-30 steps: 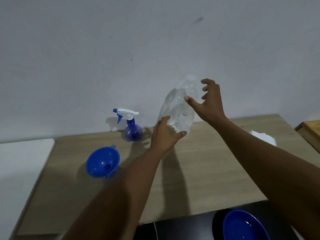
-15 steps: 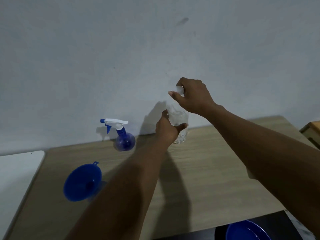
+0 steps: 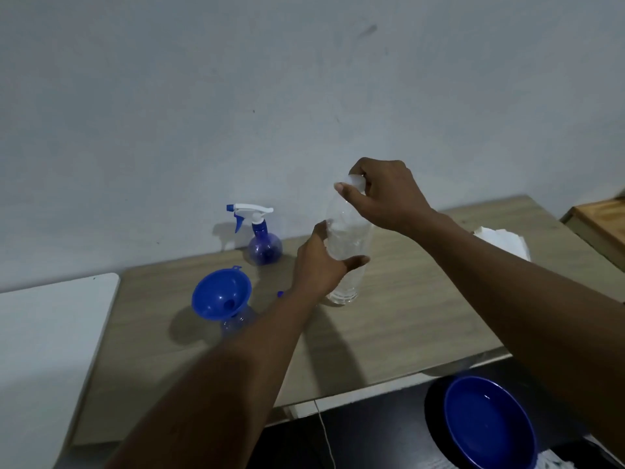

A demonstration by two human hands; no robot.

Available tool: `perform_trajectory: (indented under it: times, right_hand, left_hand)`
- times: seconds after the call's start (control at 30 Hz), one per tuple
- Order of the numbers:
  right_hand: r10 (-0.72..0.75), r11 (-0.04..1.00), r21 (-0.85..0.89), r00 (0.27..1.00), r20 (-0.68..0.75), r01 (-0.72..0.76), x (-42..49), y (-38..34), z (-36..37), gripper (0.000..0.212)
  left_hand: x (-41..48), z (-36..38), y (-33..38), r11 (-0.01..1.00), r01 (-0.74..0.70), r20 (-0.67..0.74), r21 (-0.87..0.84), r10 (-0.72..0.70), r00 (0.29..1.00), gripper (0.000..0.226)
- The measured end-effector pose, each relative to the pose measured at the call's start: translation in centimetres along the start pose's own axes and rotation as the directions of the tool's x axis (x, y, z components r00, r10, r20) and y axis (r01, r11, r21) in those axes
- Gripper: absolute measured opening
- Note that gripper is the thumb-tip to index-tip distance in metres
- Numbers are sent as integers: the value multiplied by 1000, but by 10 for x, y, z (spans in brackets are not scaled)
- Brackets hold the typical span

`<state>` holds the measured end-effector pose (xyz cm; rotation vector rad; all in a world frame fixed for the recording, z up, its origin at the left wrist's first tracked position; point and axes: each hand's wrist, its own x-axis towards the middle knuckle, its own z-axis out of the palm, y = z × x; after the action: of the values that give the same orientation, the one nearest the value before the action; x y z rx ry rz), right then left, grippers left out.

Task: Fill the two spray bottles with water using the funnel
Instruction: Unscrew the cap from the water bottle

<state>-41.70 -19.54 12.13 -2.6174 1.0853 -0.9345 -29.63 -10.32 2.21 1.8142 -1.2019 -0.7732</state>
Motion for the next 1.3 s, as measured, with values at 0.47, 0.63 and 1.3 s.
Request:
perform_trajectory:
  times: [0.47, 0.63, 1.3]
  right_hand:
    - [65, 958, -287, 979, 192, -8, -27, -47, -25, 50]
    - [-37, 984, -129, 841, 539, 126, -13, -52, -45, 30]
    - [38, 999, 13, 943, 330, -44, -12, -26, -69, 27]
  left_hand:
    - [-29, -6, -33, 998, -47, 48, -50, 50, 998, 94]
    - [-24, -6, -43, 996, -42, 65, -73, 47, 997, 90]
    - [-17, -9, -40, 994, -55, 155, -94, 69, 986, 108]
